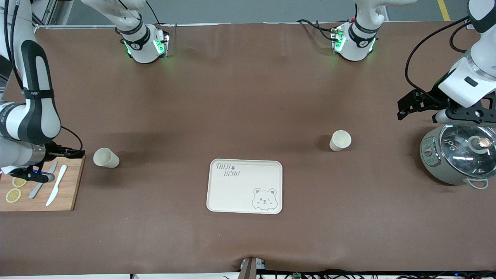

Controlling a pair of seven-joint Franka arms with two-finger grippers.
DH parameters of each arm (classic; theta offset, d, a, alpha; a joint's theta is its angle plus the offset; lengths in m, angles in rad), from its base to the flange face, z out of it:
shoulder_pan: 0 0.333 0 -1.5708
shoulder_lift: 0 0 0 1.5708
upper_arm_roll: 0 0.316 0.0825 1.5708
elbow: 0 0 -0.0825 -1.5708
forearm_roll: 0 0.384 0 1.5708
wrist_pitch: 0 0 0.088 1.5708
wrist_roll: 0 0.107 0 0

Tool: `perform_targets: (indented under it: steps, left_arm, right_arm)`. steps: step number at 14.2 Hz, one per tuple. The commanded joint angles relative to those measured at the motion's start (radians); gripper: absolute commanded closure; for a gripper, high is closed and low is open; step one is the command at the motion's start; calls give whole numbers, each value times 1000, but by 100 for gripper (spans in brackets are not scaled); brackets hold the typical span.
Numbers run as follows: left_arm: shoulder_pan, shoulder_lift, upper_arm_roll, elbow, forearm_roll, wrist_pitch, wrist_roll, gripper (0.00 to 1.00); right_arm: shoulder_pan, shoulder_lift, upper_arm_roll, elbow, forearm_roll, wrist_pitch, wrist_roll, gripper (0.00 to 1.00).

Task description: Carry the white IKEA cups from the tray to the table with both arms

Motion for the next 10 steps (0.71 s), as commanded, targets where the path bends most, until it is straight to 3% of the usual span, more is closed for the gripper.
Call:
perform_targets:
  steps: [1, 4, 6, 10]
  left_arm:
    - [6, 12, -2, 33, -3, -23, 12, 0]
    - [4, 12, -5, 33, 33, -20, 11, 0]
    - [-3, 13, -10, 31, 61, -26, 23, 0]
    - [0, 27, -13, 28, 63, -70, 52, 0]
  right_arm:
    - [-9, 25, 9, 28, 85, -35, 26, 0]
    - [-3, 22, 9, 59, 84, -59, 172, 0]
    - [5, 29, 11, 137, 85, -148, 175, 0]
    - [13, 31, 11, 182, 81, -191, 172, 0]
